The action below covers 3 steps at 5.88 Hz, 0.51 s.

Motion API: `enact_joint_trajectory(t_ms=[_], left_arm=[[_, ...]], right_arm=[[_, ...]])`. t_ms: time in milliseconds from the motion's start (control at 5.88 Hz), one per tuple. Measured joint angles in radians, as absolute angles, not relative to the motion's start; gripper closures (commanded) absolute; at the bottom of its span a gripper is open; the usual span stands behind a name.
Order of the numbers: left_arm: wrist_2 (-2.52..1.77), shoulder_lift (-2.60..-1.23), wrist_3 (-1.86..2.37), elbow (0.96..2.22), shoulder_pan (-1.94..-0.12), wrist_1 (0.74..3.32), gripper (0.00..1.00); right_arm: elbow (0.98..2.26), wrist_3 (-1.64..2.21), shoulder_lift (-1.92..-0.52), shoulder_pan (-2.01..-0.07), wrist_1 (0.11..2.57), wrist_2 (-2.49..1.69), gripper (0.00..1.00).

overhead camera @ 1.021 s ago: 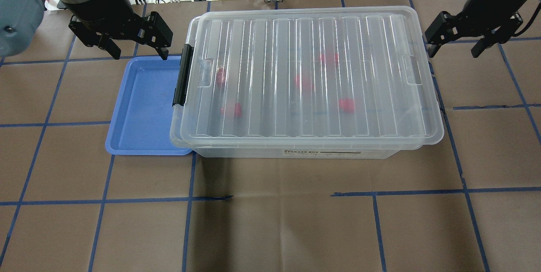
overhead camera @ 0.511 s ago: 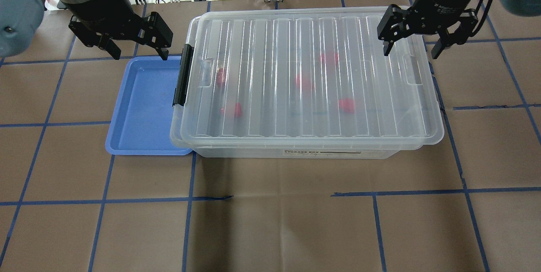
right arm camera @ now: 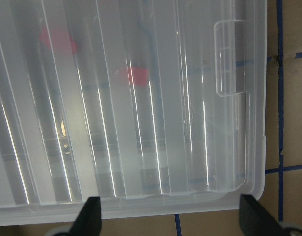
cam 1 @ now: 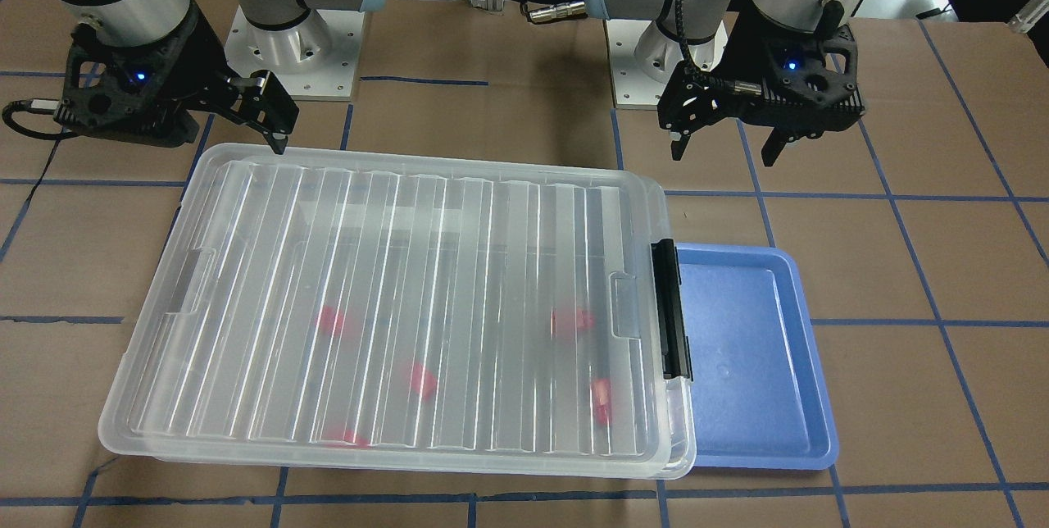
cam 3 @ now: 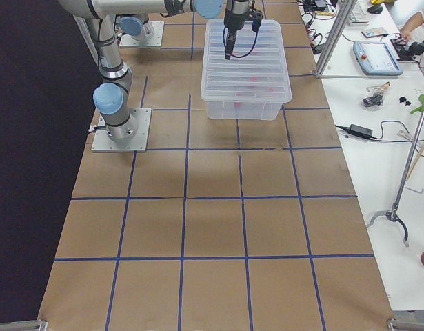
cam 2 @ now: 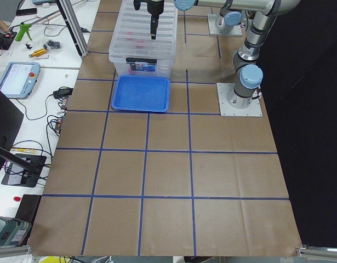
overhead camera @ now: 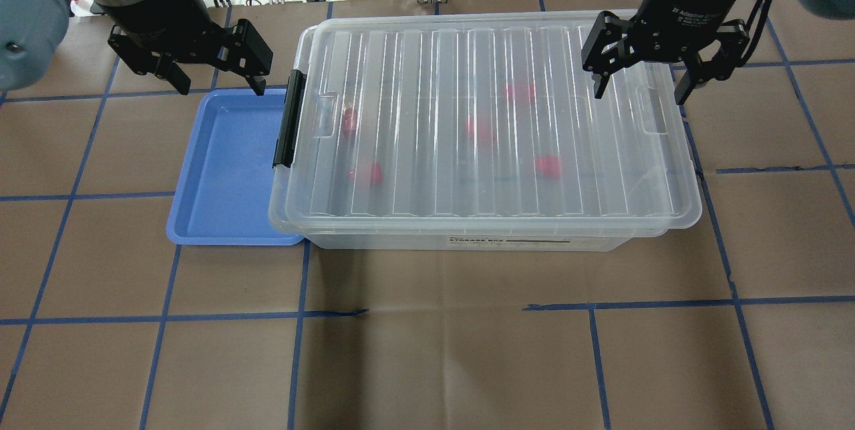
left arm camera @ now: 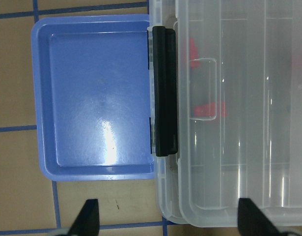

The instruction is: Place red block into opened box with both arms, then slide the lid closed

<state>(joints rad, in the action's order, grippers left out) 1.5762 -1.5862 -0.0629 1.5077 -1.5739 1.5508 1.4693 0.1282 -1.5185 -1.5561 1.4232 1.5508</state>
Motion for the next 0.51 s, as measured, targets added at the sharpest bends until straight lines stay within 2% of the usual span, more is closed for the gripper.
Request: enact_joint_trajectory(t_ms=[511], left_arm=[[1.575,-1.586,-0.063,1.508,-1.574,1.551,0.02]], right_arm=[[1.474,0.131,-1.527,-1.554,1.420,1.557,0.00]])
